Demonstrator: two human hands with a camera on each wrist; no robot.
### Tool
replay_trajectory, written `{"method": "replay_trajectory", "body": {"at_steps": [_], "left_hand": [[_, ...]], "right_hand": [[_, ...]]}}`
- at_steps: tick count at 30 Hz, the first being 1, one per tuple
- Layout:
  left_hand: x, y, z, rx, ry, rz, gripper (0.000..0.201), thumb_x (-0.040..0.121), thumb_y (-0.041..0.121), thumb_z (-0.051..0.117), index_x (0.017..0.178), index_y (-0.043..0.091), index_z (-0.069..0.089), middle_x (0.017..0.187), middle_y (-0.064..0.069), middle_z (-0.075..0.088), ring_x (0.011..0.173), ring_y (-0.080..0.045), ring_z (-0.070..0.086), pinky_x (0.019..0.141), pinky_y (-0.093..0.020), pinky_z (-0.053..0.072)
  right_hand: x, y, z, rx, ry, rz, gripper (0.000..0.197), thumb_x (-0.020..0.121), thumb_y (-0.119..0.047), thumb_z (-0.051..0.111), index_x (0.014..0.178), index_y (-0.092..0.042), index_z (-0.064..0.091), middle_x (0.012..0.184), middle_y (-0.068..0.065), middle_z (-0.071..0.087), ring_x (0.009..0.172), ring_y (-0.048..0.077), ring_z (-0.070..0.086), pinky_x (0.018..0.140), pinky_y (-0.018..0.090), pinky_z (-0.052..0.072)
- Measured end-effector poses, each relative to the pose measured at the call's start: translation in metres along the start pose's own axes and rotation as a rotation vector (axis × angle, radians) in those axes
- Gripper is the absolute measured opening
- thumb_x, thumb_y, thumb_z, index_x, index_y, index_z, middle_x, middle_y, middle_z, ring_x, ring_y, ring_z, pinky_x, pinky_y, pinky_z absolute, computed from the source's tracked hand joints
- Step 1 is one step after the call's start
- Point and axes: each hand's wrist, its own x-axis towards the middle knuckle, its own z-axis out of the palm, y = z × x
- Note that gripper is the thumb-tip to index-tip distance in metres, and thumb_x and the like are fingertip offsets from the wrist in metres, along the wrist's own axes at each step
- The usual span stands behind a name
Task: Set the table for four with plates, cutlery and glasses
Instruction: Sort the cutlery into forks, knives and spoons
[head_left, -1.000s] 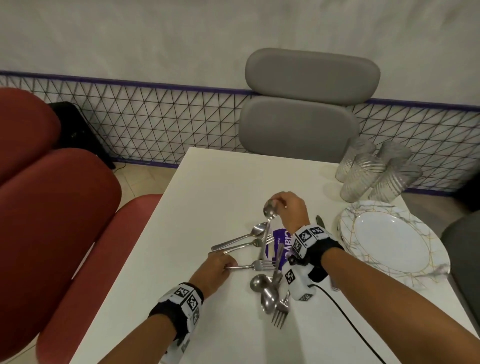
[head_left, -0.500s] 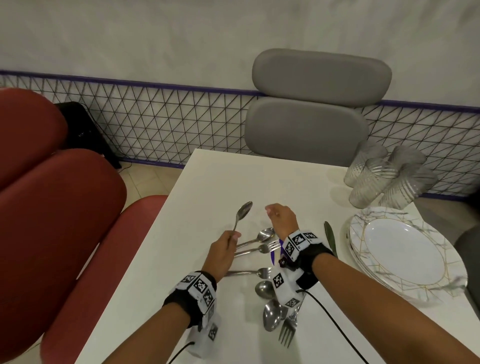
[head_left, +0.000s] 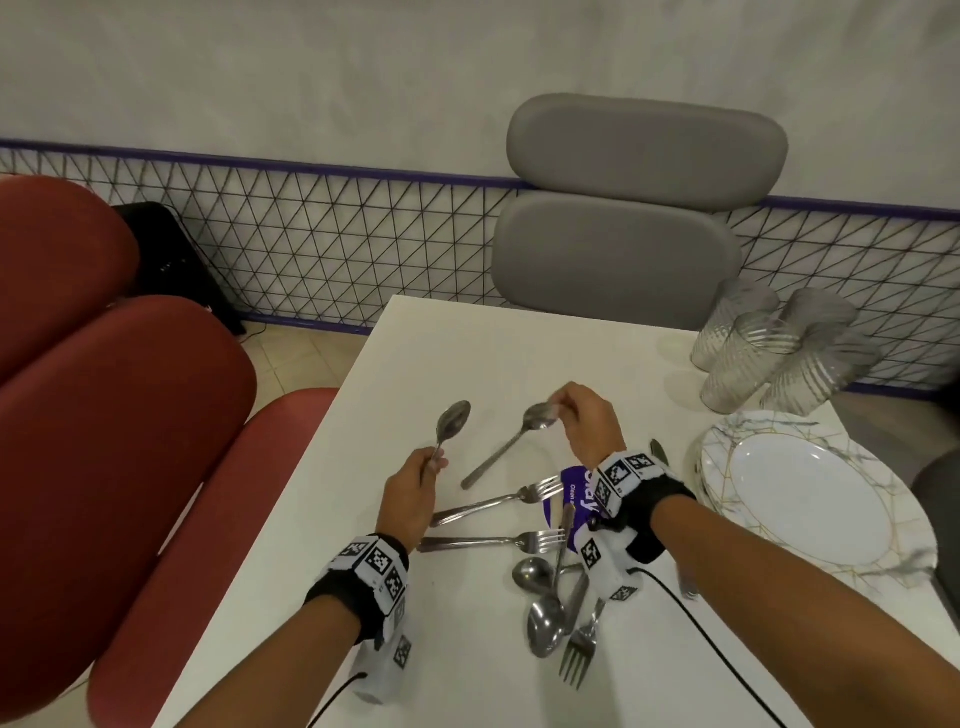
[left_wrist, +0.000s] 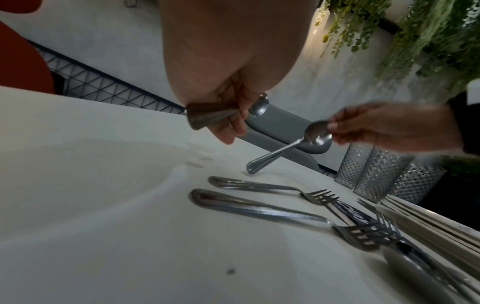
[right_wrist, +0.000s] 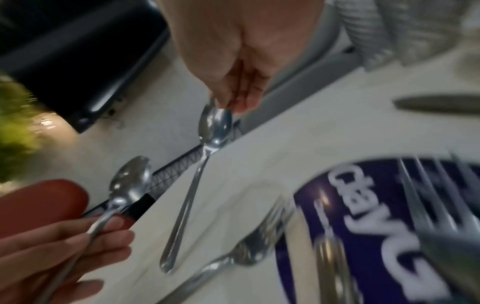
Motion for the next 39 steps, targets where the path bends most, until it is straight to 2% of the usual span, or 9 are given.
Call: {"method": "replay_trajectory", "body": {"at_steps": [2, 5, 9, 14, 21, 25, 30, 35, 39], "left_hand": [[0.002, 0.006, 0.005, 0.018, -0.029, 0.020, 0.025, 0.100, 0.013, 0.038, 0.115, 0.008, 0.058, 0.105, -0.004, 0.066, 0.103, -0.018, 0.060, 0.095, -0.034, 0.046], [-0.008, 0.027, 0.016, -0.074, -0.168, 0.015, 0.023, 0.100, 0.014, 0.037, 0.111, 0.016, 0.057, 0.091, -0.001, 0.067, 0.085, -0.017, 0.064, 0.080, -0.034, 0.050], [-0.030, 0.043, 0.034, -0.112, -0.255, 0.093, 0.022, 0.101, 0.019, 0.035, 0.112, 0.016, 0.054, 0.069, 0.004, 0.058, 0.050, -0.004, 0.047, 0.051, -0.017, 0.040], [-0.049, 0.049, 0.041, -0.136, -0.239, 0.047, 0.026, 0.101, 0.028, 0.036, 0.106, 0.012, 0.056, 0.065, 0.005, 0.047, 0.052, -0.006, 0.039, 0.049, -0.016, 0.033], [-0.058, 0.044, 0.031, -0.129, -0.352, -0.115, 0.021, 0.099, 0.024, 0.038, 0.098, 0.014, 0.057, 0.064, 0.002, 0.043, 0.048, -0.008, 0.033, 0.039, -0.017, 0.027], [-0.058, 0.029, 0.016, -0.081, -0.212, -0.134, 0.023, 0.098, 0.021, 0.039, 0.096, 0.011, 0.059, 0.065, 0.001, 0.046, 0.049, -0.009, 0.037, 0.038, -0.016, 0.028], [-0.060, 0.018, 0.004, -0.156, -0.137, -0.210, 0.020, 0.095, 0.020, 0.044, 0.085, 0.014, 0.060, 0.062, 0.001, 0.047, 0.046, -0.009, 0.036, 0.038, -0.018, 0.026], [-0.063, 0.014, 0.001, -0.209, -0.121, -0.234, 0.019, 0.095, 0.022, 0.045, 0.089, 0.012, 0.060, 0.062, -0.001, 0.050, 0.046, -0.009, 0.035, 0.039, -0.018, 0.025], [-0.062, 0.011, 0.003, -0.209, -0.089, -0.222, 0.025, 0.099, 0.025, 0.039, 0.087, 0.015, 0.059, 0.062, 0.001, 0.054, 0.049, -0.010, 0.038, 0.036, -0.015, 0.025]], "right_hand": [[0.002, -0.018, -0.014, -0.027, -0.040, -0.150, 0.016, 0.089, 0.002, 0.048, 0.095, 0.002, 0.063, 0.094, 0.015, 0.066, 0.081, 0.017, 0.053, 0.074, 0.024, 0.040], [-0.004, -0.035, -0.019, -0.019, -0.066, -0.210, 0.014, 0.088, -0.001, 0.052, 0.094, 0.000, 0.065, 0.095, 0.015, 0.068, 0.084, 0.020, 0.057, 0.076, 0.025, 0.043], [-0.013, -0.034, -0.013, -0.029, 0.051, -0.137, 0.012, 0.087, -0.005, 0.056, 0.093, -0.004, 0.066, 0.098, 0.013, 0.064, 0.094, 0.023, 0.054, 0.077, 0.023, 0.037], [-0.029, -0.027, -0.009, 0.183, 0.006, 0.067, 0.013, 0.089, -0.005, 0.052, 0.095, -0.008, 0.063, 0.091, 0.010, 0.062, 0.080, 0.022, 0.059, 0.078, 0.040, 0.055], [-0.056, -0.022, 0.000, 0.400, -0.086, 0.199, 0.019, 0.091, -0.015, 0.054, 0.108, -0.009, 0.060, 0.079, 0.009, 0.065, 0.066, 0.022, 0.060, 0.071, 0.036, 0.054], [-0.087, -0.001, 0.010, -0.066, -0.368, -0.011, 0.029, 0.092, -0.011, 0.048, 0.119, -0.015, 0.057, 0.106, 0.009, 0.064, 0.079, 0.017, 0.060, 0.068, 0.020, 0.046], [-0.114, 0.005, 0.028, -0.820, -0.723, -0.450, 0.034, 0.093, -0.025, 0.047, 0.125, -0.018, 0.053, 0.124, 0.008, 0.054, 0.115, 0.026, 0.045, 0.101, 0.042, 0.037], [-0.103, -0.003, 0.034, -0.765, -0.700, -0.303, 0.024, 0.091, -0.019, 0.049, 0.110, -0.016, 0.064, 0.122, 0.006, 0.054, 0.121, 0.024, 0.037, 0.100, 0.038, 0.033], [-0.087, -0.016, 0.028, -0.503, -0.611, -0.215, 0.019, 0.089, -0.015, 0.053, 0.099, -0.013, 0.068, 0.107, 0.009, 0.061, 0.101, 0.020, 0.048, 0.085, 0.030, 0.038]]}}
